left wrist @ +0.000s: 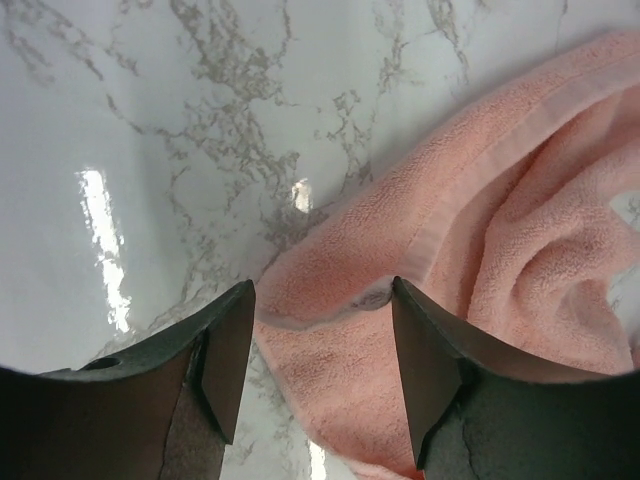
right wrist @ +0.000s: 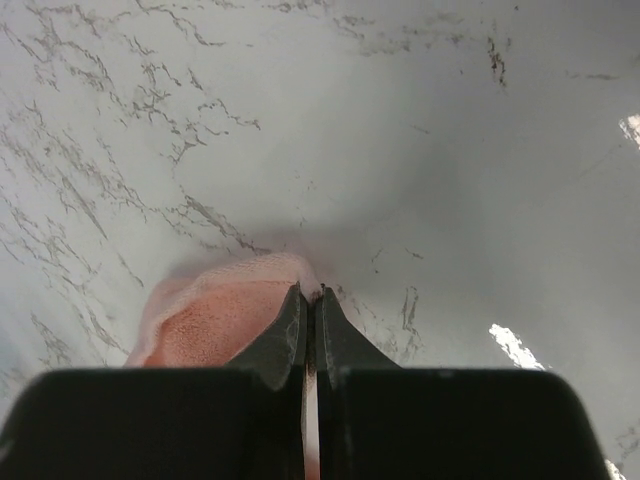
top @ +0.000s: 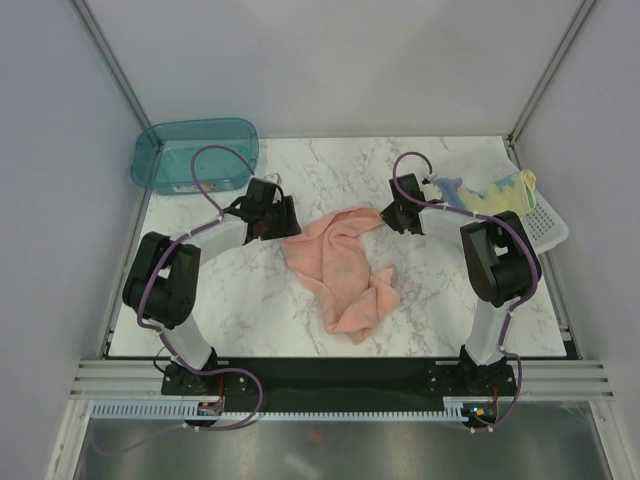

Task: Fold and stack the towels
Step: Flatten out the crumpled towel

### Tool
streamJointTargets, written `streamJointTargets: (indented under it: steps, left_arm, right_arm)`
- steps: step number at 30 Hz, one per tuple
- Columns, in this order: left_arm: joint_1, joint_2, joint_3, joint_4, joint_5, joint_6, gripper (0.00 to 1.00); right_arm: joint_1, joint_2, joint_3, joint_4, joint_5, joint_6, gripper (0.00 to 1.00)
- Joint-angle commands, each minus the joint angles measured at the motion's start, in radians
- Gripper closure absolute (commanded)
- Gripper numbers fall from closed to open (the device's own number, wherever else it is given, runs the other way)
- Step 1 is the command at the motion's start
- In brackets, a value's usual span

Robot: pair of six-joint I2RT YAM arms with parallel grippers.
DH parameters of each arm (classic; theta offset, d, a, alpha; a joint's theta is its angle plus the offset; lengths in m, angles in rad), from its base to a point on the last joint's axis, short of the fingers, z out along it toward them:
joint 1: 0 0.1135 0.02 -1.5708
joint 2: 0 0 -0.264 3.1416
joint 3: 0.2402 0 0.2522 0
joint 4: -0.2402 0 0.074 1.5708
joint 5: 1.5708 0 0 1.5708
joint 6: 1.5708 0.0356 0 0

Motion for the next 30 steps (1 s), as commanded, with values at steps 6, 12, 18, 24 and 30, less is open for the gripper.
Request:
streamJointTargets:
  steps: [6,12,18,24,30]
  left_arm:
    - [0.002,-0.086,-0.093,0.197,0.136,0.149,0.35]
    - [-0.037,-0.168,-0.106,0.142,0.088,0.256,0.36]
    - [-0.070,-0.169,-0.020,-0.009,0.154,0.606,0.40]
    - [-0.074,-0.205,-0.130,0.042,0.234,0.951,0.41]
    - [-0.097,-0.153,-0.179,0.114,0.292,1.140,0.43]
  right_arm:
    - [-0.005,-0.018,0.012,0.038,-0.025,-0.063,1.00]
    - [-0.005,-0.013,0.035,0.038,-0.060,-0.106,1.00]
    - [-0.025,-0.010,0.044,0.046,-0.123,-0.174,1.00]
    - [-0.036,0.001,0.055,0.090,-0.235,-0.198,1.00]
    - [-0.043,0.021,0.066,0.113,-0.292,-0.201,1.00]
